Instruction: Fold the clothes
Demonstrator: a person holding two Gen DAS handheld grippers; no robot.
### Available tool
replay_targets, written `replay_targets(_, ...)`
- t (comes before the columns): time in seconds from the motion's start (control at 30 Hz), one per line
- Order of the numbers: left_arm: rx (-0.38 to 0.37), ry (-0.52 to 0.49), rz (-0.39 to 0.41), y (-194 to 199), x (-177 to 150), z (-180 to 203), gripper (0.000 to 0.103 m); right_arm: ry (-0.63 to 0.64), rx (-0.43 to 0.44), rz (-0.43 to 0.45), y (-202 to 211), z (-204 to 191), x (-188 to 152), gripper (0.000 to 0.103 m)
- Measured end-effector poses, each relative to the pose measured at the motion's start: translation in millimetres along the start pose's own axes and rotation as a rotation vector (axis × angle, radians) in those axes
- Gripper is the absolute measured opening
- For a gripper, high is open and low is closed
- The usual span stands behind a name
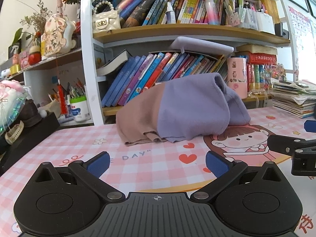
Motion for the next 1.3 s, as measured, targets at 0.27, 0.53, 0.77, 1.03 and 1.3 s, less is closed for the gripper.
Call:
replay_targets(0.27, 0.011, 0.001, -0.010, -2.3, -0.1, -1.6, 0.103, 0.003, -0.002, 0.010, 1.4, -0.4, 1.2, 0.103)
replay_targets(0.53, 0.019, 0.027, 0.001, -0.6, 1.4, -7.1, 0.103, 0.003, -0.003, 0.018, 2.6, -0.4, 1.5, 0.103)
replay_targets(0.77, 0.037, 0.029, 0.027, 3.0, 3.9, -8.5, 0.103, 0.003, -0.004, 0.013, 2.2, -0.3, 1.7, 0.103)
replay_targets(1.03, 0.028, 0.017, 0.027, 2.8, 3.7, -5.7, 0.103, 0.007, 0.006, 0.015, 3.1, -2.0, 2.0, 0.103)
replay_targets(1.3, 0.030, 0.064, 0.089, 13.6, 8.7, -13.0, 0.103, 0.026, 0.022, 0.068, 12.2, -7.3, 8.2, 0.103)
Point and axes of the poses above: each gripper's, at about its wrist camera, not at the fingertips, and y roughly against the way its jaws point, z to its right, x to its top, the point moved 10 cm from there along -y, roughly the way its jaws point, and after that the axes turned 12 degrees about y, right-handed, at the moved point
